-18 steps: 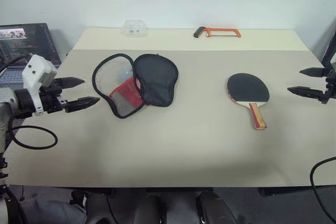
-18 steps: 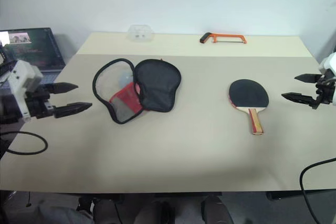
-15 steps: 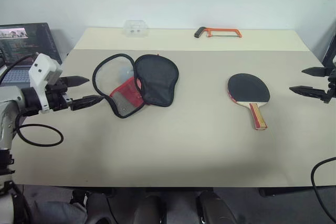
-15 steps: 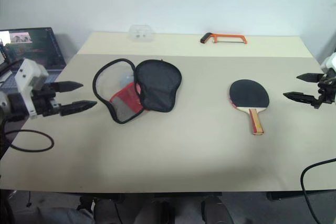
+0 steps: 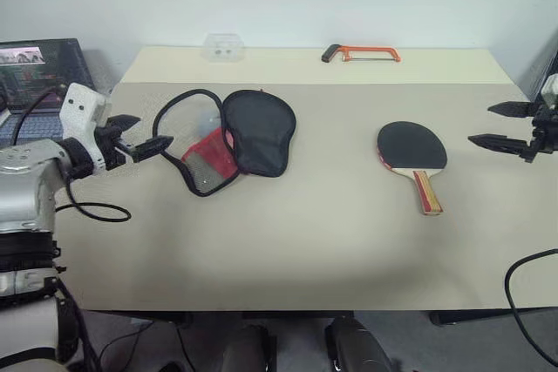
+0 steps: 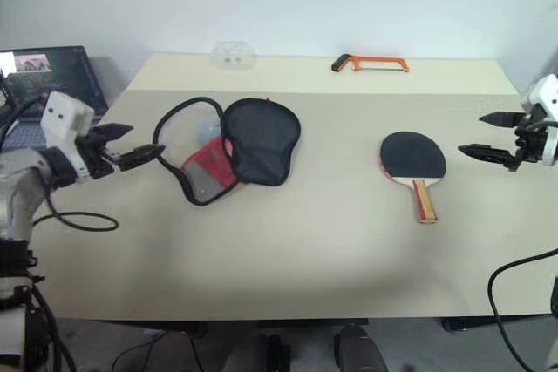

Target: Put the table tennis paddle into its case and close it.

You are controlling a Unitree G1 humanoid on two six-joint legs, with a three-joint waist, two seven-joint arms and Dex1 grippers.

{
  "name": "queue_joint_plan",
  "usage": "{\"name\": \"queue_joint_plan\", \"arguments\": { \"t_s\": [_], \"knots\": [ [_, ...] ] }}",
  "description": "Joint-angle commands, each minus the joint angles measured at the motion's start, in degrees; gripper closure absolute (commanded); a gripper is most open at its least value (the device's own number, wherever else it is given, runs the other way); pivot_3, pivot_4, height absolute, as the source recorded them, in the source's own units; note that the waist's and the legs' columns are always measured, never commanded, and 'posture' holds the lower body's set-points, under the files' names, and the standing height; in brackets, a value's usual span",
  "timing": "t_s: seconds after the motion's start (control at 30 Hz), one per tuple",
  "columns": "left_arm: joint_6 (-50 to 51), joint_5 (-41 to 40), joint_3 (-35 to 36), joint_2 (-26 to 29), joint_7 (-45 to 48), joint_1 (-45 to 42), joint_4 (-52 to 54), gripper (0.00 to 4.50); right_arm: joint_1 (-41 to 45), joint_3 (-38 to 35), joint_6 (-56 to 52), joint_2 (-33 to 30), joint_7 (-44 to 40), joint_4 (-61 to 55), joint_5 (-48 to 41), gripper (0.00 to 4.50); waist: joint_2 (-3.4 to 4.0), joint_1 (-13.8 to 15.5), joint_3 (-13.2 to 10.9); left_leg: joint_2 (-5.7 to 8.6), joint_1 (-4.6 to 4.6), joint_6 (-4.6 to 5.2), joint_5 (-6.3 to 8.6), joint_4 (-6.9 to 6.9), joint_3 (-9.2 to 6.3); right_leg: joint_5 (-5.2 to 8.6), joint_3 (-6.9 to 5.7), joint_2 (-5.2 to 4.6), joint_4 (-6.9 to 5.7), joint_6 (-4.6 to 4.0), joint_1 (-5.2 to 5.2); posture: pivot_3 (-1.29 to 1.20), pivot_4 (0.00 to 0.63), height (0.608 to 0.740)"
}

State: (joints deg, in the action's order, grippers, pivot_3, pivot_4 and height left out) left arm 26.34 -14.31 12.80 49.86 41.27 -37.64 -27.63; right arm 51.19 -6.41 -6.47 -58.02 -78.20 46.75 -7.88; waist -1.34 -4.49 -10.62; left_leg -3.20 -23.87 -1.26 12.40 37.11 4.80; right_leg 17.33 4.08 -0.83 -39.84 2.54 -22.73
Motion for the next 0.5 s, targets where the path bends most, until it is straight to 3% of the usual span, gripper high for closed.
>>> {"name": "queue_joint_plan", "arguments": {
  "t_s": [0.03, 0.27, 0.5],
  "knots": [
    [3.34, 4.83, 0.85, -3.43, -15.70, -4.40, -7.23, 0.00, 1.29, -1.19, 1.75, -1.64, 0.48, 0.87, -0.42, 0.03, -0.01, 0.28, 0.00, 0.01, -0.01, 0.00, 0.00, 0.02, -0.03, 0.00, -0.02, 0.00, -0.02, 0.00, 0.00, 0.00, 0.150, 0.740],
    [8.19, 3.12, -0.59, -19.90, -21.29, -7.08, -9.63, 0.00, 0.24, -0.02, 0.73, -2.68, 0.26, 1.07, 0.43, 0.03, -0.04, 2.02, -0.02, 0.44, -0.08, 0.00, -0.01, 0.10, -0.03, 0.05, -0.05, -0.24, -0.05, 0.09, 0.03, 0.00, 0.150, 0.740],
    [7.00, 2.62, 0.73, -27.96, -26.98, -8.94, -14.57, 0.00, 1.08, 0.06, -0.57, -4.15, 0.60, -0.70, 0.81, 0.03, 0.16, 2.91, 0.10, 0.58, 0.03, -0.08, -0.06, 0.11, -0.08, 0.05, -0.10, -0.23, -0.07, 0.09, 0.17, 0.00, 0.150, 0.740]
  ]
}}
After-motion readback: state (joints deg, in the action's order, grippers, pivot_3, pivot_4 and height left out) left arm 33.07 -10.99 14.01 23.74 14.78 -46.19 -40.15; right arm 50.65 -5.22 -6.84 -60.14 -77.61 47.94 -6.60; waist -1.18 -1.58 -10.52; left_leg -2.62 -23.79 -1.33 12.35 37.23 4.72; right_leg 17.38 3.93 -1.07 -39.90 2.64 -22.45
